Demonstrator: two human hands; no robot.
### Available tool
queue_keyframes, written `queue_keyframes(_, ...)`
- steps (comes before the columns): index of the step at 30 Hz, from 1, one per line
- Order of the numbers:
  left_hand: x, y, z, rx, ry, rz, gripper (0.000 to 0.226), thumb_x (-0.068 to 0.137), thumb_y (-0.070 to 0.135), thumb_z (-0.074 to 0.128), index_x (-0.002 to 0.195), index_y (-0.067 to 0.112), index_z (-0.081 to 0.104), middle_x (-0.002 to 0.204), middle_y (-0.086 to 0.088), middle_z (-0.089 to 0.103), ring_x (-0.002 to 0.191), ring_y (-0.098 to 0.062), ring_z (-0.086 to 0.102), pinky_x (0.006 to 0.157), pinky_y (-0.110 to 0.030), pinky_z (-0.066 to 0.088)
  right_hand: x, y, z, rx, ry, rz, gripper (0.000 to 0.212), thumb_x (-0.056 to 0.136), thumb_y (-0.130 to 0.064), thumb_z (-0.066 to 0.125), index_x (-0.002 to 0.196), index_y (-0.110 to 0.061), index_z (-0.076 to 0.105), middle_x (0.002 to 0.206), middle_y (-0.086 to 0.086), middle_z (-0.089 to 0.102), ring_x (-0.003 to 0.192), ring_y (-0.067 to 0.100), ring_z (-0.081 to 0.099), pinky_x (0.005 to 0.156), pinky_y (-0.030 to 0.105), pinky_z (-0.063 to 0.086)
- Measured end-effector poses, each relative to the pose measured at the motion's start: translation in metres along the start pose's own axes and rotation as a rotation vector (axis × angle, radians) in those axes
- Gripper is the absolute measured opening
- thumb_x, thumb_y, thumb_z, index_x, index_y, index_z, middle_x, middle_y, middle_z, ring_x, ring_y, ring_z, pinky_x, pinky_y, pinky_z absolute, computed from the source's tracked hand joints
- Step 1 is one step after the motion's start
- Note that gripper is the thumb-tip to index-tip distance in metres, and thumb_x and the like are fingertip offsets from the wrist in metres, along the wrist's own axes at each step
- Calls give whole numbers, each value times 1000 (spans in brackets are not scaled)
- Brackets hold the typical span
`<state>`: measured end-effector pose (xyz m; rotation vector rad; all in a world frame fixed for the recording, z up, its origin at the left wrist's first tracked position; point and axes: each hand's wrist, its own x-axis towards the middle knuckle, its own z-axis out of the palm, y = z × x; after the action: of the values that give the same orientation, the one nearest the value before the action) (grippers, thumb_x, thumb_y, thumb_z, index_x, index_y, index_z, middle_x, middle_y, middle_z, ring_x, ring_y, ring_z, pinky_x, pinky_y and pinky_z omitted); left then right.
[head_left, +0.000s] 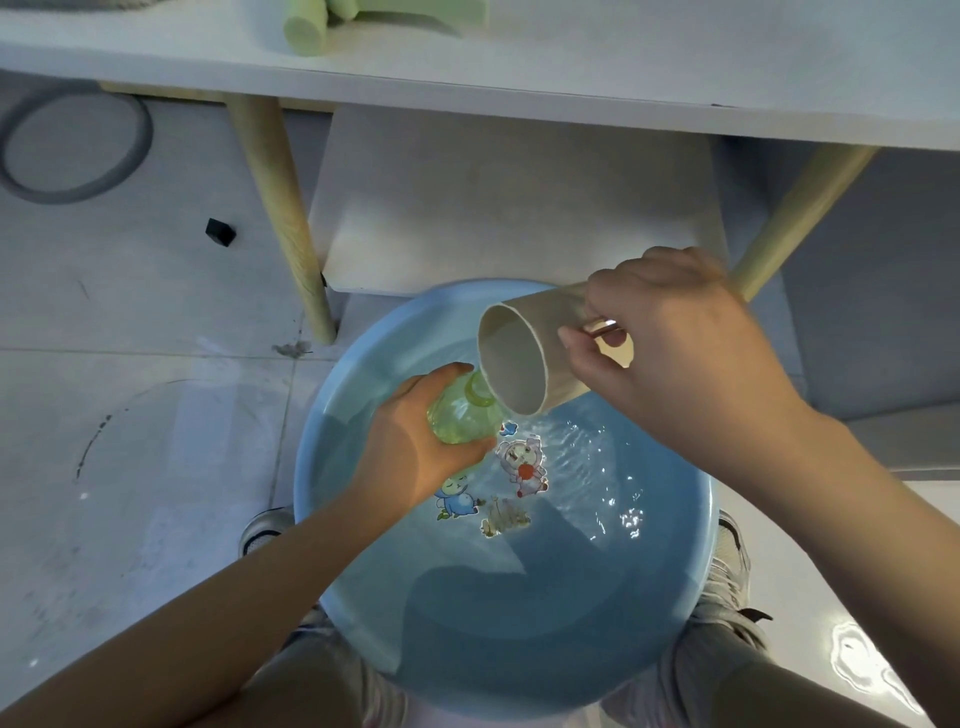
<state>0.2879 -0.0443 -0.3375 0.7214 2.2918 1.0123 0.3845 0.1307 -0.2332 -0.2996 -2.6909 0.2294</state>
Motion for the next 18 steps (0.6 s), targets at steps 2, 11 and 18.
queue_keyframes(2, 0, 0, 0, -2, -2, -4, 70, 64, 22, 86, 127, 27, 56, 109, 14, 52, 98, -1, 50, 88, -7, 32, 0, -1, 0, -10, -5, -12, 23, 77, -24, 53, 63, -6, 53, 56, 5, 51, 57, 27, 46, 65, 35, 42)
queue_keyframes(11, -1, 5, -1, -32, -26, -39, 66, 67, 19, 85, 125, 27, 56, 96, 19, 53, 93, -2, 50, 72, 10, 28, -1, -3, -1, -16, 12, -55, 18, 75, -17, 60, 62, -7, 52, 57, 4, 49, 60, 21, 37, 67, 32, 31)
queue_keyframes(18, -3, 7, -2, -51, -40, -42, 61, 67, 18, 84, 118, 35, 56, 88, 28, 53, 90, -1, 50, 71, 9, 30, 1, -4, -2, -17, 34, -57, 19, 75, -15, 61, 62, -7, 51, 57, 4, 48, 64, 17, 29, 67, 30, 29)
